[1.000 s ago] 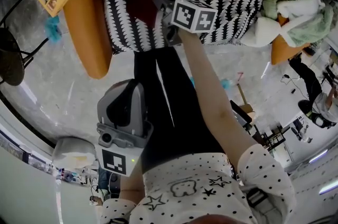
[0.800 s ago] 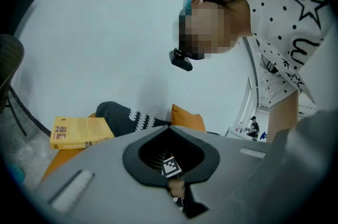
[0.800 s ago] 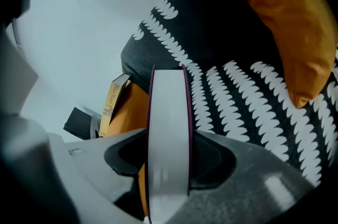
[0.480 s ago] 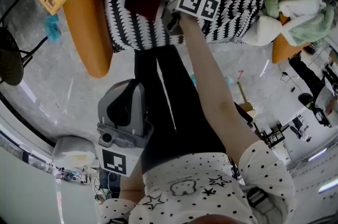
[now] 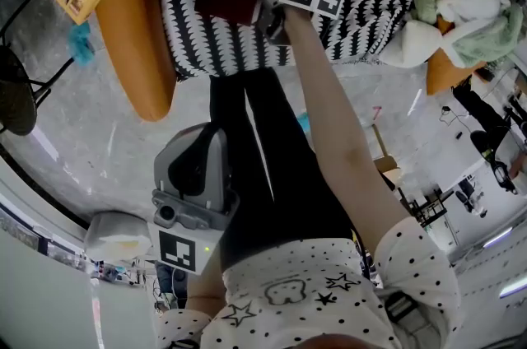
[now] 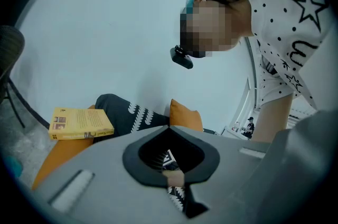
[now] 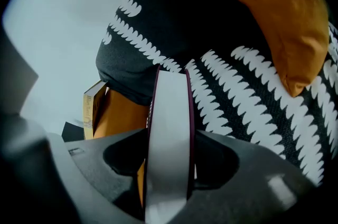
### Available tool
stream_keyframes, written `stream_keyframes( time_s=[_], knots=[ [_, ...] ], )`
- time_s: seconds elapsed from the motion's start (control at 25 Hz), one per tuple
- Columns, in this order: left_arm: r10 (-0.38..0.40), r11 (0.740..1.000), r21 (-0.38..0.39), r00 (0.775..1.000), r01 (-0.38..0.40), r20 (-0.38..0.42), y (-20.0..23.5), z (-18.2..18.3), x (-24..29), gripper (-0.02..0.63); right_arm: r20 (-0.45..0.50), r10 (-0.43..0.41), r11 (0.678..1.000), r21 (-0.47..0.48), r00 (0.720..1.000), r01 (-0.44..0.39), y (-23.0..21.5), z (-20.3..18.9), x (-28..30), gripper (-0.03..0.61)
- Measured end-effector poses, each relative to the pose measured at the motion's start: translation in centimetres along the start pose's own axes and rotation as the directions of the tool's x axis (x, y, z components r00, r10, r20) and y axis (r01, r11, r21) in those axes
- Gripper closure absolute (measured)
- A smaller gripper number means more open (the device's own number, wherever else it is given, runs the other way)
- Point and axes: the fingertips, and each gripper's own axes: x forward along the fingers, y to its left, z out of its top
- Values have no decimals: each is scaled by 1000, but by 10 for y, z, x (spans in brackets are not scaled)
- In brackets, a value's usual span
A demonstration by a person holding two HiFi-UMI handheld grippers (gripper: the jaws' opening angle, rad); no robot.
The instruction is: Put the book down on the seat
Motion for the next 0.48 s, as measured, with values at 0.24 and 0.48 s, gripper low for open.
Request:
stream_keyframes(
  time_s=[0.24,0.48],
  knots=[
    [-7,1000,-5,1000,7,-6,-1,-2,1,612,31,-110,985,-132,993,114,-14,3,-4,295],
    [-10,1000,-12,1000,10,-10,-2,-6,-1,612,15,-130,979,-157,991,131,-27,-1,-7,294]
  ],
)
